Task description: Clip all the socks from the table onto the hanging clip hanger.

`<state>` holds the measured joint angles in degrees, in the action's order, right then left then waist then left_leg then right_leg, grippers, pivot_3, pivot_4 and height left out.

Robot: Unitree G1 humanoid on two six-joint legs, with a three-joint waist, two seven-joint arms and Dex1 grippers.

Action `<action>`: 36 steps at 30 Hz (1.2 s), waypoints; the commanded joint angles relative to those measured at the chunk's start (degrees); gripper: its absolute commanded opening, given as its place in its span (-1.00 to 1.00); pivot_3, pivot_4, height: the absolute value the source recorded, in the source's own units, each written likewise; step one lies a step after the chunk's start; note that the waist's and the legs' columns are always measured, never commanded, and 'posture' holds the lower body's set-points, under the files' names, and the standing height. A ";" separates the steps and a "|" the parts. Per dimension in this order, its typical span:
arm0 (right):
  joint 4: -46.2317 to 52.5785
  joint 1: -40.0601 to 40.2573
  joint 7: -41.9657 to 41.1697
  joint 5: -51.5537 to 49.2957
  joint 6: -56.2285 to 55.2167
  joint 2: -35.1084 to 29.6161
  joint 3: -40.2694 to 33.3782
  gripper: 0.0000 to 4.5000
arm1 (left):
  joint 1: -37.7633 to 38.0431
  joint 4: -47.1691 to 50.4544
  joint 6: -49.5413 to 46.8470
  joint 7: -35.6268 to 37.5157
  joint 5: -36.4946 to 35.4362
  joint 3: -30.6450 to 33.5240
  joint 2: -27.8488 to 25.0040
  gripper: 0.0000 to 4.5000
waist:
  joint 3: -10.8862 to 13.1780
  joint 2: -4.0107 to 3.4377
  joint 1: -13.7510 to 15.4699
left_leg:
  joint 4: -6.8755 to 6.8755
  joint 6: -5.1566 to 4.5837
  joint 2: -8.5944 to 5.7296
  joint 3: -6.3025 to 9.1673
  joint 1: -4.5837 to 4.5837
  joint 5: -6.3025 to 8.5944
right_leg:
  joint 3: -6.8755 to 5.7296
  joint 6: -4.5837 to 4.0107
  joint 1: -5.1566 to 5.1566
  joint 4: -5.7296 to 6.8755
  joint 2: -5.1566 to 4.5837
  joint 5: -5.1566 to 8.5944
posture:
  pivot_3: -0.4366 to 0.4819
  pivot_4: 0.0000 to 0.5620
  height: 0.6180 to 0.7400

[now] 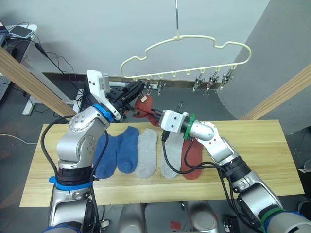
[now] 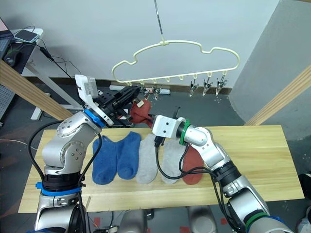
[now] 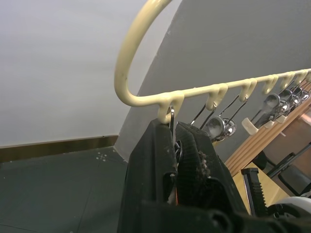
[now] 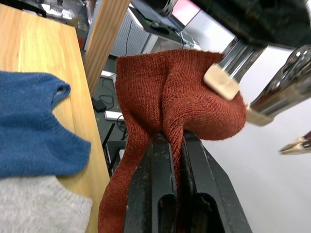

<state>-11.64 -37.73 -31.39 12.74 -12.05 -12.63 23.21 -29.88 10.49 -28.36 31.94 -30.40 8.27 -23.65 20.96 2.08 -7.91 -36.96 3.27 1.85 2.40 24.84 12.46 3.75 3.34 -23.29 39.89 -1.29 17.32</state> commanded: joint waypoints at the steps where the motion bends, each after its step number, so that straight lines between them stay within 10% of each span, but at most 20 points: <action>1: 0.68 -1.12 -0.16 -0.92 -1.70 0.99 -0.77 -1.00 | 0.71 2.73 -0.38 0.57 -1.26 1.13 -1.02 -0.38 | 0.00 0.00 0.00 | 0.00 0.00 0.00 0.00 0.00 0.00 | 0.00 0.00 0.00 0.00 0.00 0.00 | -0.54 0.28 0.87; 7: 0.62 -0.94 -3.24 -2.42 -0.83 1.84 0.21 -1.00 | 1.25 2.49 -1.15 0.80 -1.26 1.33 -1.77 0.26 | 0.00 0.00 0.00 | 0.00 0.00 0.00 0.02 0.00 0.00 | 0.00 0.00 0.00 0.00 0.00 0.00 | -0.53 0.28 0.87; 14: 1.69 0.03 -4.65 -1.61 3.40 1.70 0.77 -0.05 | 2.19 1.89 1.43 0.42 1.22 0.97 -2.70 0.27 | 0.00 0.00 0.01 | 0.00 0.00 0.01 0.11 0.00 0.00 | -0.01 0.00 0.00 0.01 0.00 0.00 | -0.52 0.27 0.87; 36: 47.89 22.25 -15.13 -24.03 35.70 -21.60 -20.44 -0.05 | 16.25 12.62 17.65 -7.22 13.02 -2.93 3.64 0.27 | 0.01 -0.01 0.21 | -0.01 -0.02 -0.14 0.18 0.00 0.00 | 0.02 0.03 0.06 0.00 0.03 -0.04 | -0.59 0.32 0.87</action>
<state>31.87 -16.15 -46.23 -8.56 21.70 -33.54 5.09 -14.01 20.43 -12.07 26.16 -17.92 5.41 -20.51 20.98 2.07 -7.71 -36.97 3.25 1.70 2.58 24.83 12.46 3.78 3.37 -23.22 39.90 -1.25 17.28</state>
